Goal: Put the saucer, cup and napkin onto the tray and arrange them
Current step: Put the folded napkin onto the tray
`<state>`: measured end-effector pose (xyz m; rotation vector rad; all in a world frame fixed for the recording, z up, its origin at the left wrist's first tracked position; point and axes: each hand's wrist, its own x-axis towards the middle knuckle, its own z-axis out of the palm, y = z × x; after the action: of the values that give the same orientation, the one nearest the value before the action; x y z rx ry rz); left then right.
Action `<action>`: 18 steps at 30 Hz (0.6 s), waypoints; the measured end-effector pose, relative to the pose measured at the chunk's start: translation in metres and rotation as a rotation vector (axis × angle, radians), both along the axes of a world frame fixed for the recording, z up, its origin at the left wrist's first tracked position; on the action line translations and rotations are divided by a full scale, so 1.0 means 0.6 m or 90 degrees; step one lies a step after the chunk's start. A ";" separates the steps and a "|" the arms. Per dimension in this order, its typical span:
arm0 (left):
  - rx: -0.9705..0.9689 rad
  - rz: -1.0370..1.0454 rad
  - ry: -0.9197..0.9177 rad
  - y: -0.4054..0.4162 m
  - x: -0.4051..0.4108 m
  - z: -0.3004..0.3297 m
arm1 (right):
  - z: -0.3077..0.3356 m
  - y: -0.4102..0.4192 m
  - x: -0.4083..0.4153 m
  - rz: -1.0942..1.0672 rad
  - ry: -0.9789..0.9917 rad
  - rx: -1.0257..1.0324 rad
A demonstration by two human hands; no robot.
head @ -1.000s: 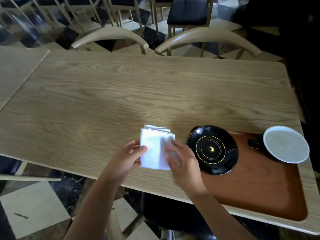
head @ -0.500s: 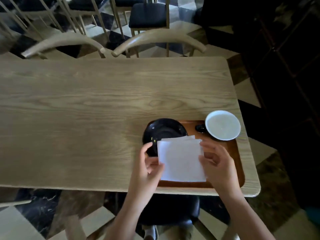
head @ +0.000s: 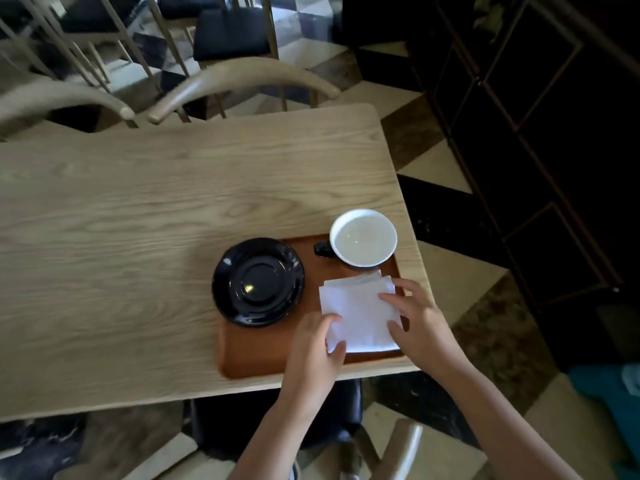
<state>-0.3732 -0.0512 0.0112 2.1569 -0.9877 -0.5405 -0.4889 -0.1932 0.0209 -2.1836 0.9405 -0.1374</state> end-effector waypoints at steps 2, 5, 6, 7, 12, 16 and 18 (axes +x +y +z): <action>0.028 -0.012 -0.011 0.001 -0.002 -0.001 | -0.004 -0.003 0.004 0.023 0.017 -0.010; 0.080 -0.031 -0.028 0.006 -0.004 -0.003 | -0.016 -0.002 0.005 0.067 0.069 -0.049; 0.097 -0.036 -0.043 0.009 -0.004 -0.004 | -0.019 -0.001 0.003 0.079 0.075 -0.078; 0.109 -0.039 -0.067 0.011 -0.004 -0.005 | -0.022 0.001 0.002 0.088 0.075 -0.115; 0.102 -0.131 -0.241 0.018 -0.004 -0.030 | -0.035 -0.003 -0.009 0.181 0.097 -0.335; 0.165 -0.183 -0.298 0.012 -0.005 -0.039 | -0.051 -0.001 -0.017 0.258 0.151 -0.376; 0.183 -0.193 -0.294 0.010 -0.003 -0.036 | -0.054 0.000 -0.021 0.262 0.164 -0.385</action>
<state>-0.3748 -0.0450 -0.0106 2.4639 -1.5895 -0.3408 -0.5013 -0.1930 -0.0112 -2.9656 0.6048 0.0707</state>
